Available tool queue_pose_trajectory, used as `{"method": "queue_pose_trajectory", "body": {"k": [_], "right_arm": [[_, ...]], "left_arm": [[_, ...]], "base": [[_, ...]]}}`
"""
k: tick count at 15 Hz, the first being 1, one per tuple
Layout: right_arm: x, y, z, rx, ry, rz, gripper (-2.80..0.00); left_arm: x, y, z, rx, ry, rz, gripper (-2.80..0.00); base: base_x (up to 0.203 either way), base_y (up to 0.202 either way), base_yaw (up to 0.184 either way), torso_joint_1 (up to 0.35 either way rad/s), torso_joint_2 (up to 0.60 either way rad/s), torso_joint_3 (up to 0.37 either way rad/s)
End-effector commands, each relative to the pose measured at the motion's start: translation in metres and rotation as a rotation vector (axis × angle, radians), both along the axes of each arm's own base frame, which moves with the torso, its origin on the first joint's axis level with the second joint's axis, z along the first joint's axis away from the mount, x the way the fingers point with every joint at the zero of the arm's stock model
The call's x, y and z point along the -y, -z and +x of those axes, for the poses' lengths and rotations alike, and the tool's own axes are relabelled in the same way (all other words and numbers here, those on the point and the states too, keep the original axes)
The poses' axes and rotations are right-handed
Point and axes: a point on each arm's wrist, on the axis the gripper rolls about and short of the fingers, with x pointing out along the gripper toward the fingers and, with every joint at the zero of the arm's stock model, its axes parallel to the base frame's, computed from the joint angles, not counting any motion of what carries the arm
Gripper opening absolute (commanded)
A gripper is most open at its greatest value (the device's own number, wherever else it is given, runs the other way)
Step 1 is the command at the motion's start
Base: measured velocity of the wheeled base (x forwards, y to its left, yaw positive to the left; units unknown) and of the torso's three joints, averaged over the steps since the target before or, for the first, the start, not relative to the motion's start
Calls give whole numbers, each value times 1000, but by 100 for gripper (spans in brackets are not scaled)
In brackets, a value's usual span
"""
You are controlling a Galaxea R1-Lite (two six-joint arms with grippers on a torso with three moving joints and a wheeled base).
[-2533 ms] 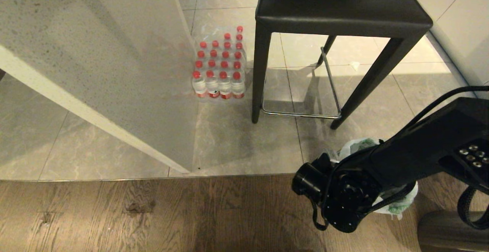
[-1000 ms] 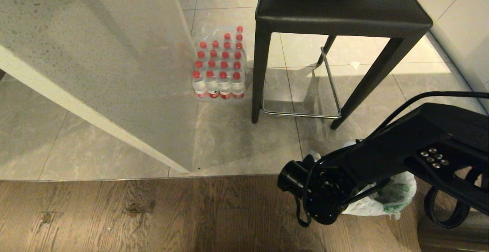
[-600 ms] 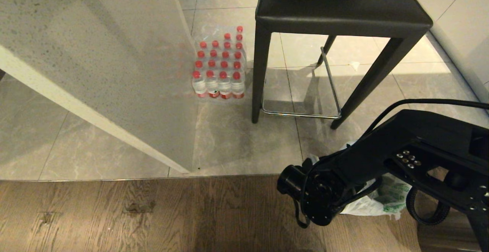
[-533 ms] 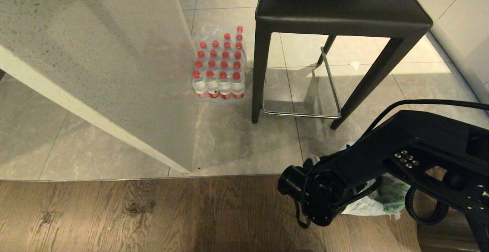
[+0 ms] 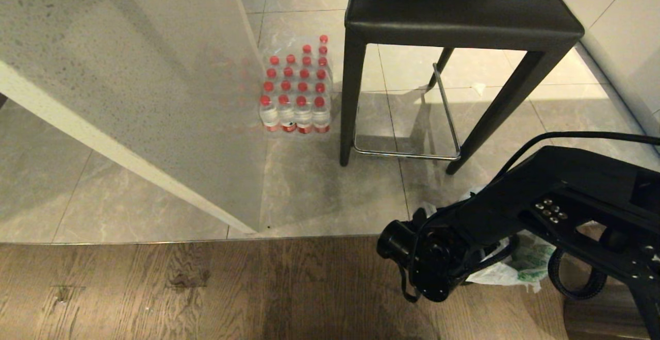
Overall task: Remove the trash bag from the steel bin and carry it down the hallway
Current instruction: Pick up the trash bag
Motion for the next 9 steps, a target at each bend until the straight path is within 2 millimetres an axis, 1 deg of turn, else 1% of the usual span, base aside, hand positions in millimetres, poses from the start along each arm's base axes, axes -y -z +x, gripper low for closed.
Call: {"method": "queue_pose_trajectory", "body": {"k": [1, 5, 9], "right_arm": [[3, -7, -1, 14, 5, -2, 0], [6, -17, -4, 26, 8, 9, 0], [14, -20, -8, 23, 19, 6, 0]], "left_arm": [[0, 0, 0, 0, 0, 0, -280], [0, 0, 0, 0, 0, 0, -280], [0, 0, 0, 0, 0, 0, -280]], "base": [[0, 0, 0, 0, 0, 0], [0, 0, 0, 0, 0, 0], [0, 0, 0, 0, 0, 0]]}}
